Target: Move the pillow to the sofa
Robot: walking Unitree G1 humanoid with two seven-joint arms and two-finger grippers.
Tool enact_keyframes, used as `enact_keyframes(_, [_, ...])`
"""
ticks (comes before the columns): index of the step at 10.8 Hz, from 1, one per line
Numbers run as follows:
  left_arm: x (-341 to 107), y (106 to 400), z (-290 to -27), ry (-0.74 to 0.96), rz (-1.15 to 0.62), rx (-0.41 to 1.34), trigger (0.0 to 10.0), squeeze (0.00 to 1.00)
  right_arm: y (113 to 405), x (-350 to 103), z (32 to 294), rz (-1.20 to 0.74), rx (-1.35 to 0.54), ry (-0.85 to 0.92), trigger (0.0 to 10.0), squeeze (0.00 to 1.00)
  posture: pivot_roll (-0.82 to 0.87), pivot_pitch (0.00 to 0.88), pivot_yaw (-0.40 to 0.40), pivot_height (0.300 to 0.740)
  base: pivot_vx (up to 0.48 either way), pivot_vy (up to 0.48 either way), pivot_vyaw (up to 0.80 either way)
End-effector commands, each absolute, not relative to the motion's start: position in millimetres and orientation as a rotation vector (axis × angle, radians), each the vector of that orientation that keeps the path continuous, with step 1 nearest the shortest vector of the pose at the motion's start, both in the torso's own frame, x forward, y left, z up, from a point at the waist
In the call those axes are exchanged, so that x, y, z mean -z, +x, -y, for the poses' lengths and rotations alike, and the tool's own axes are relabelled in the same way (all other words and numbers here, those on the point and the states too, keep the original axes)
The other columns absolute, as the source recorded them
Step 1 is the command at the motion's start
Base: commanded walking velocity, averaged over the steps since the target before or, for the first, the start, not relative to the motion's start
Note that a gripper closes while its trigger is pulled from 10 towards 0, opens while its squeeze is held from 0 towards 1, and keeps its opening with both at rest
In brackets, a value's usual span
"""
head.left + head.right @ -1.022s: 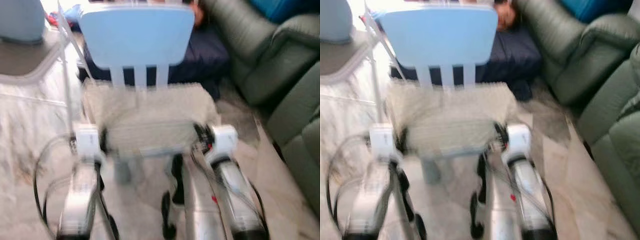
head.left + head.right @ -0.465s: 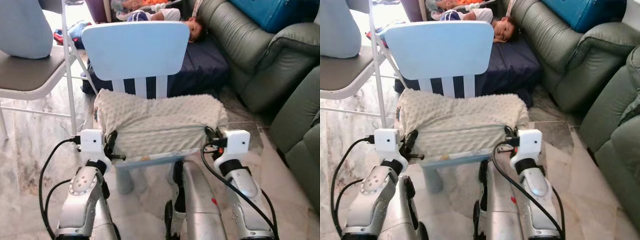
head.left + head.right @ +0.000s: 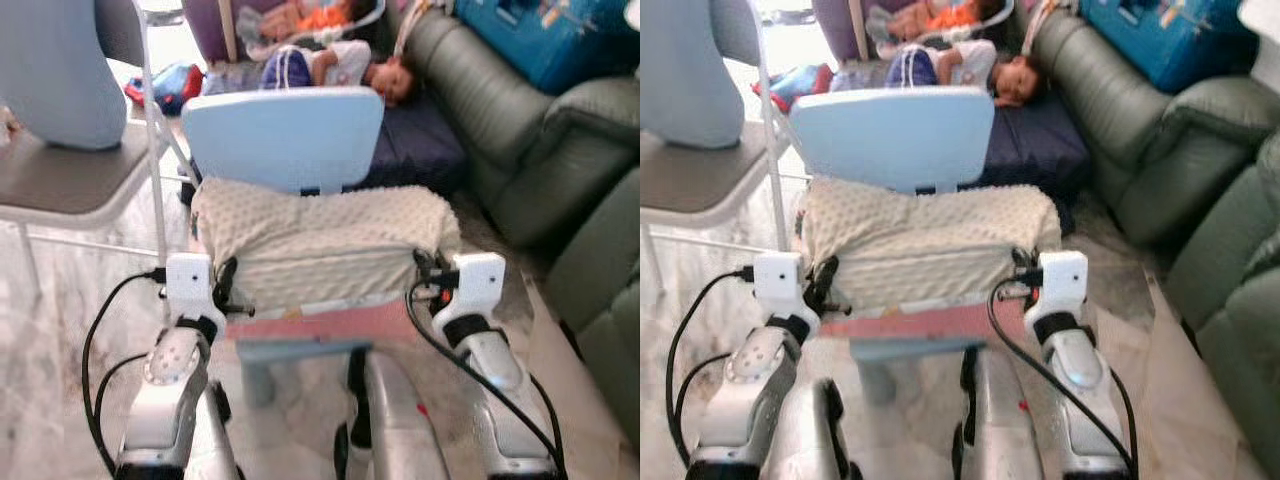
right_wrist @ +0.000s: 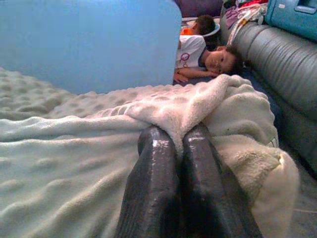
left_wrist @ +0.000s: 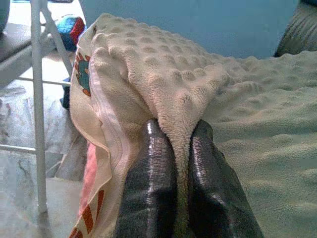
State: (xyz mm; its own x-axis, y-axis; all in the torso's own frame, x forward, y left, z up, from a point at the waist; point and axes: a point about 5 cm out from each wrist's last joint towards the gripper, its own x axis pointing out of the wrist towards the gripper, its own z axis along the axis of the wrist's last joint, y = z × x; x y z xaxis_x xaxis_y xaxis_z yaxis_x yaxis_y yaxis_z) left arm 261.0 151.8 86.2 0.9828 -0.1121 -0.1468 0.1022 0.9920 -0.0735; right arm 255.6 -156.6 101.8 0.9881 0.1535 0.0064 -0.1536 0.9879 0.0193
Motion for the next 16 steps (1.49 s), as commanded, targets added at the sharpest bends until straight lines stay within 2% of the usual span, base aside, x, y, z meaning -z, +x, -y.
enact_keyframes(1, [-88, 264, -155, -0.059, -0.141, 0.084, 10.0, 0.00, 257, -111, 162, 0.038, -0.132, 0.009, 10.0, 0.00, -0.09, 0.038, -0.042, 0.645, 0.000, 0.000, 0.00])
enact_keyframes(6, [-89, 269, -141, -0.113, -0.153, 0.135, 10.0, 0.00, 256, -114, 168, 0.032, -0.108, -0.001, 10.0, 0.00, -0.10, 0.052, -0.045, 0.740, 0.000, 0.000, 0.00])
enact_keyframes(14, [-89, 269, -140, -0.115, -0.153, 0.163, 10.0, 0.00, 254, -112, 164, 0.019, -0.103, 0.040, 10.0, 0.00, -0.10, 0.065, -0.045, 0.740, 0.000, 0.000, 0.00])
enact_keyframes(16, [-89, 268, -139, -0.119, -0.160, 0.172, 10.0, 0.00, 255, -108, 163, -0.006, -0.103, 0.038, 10.0, 0.00, -0.09, 0.065, -0.044, 0.740, -0.306, 0.000, 0.00])
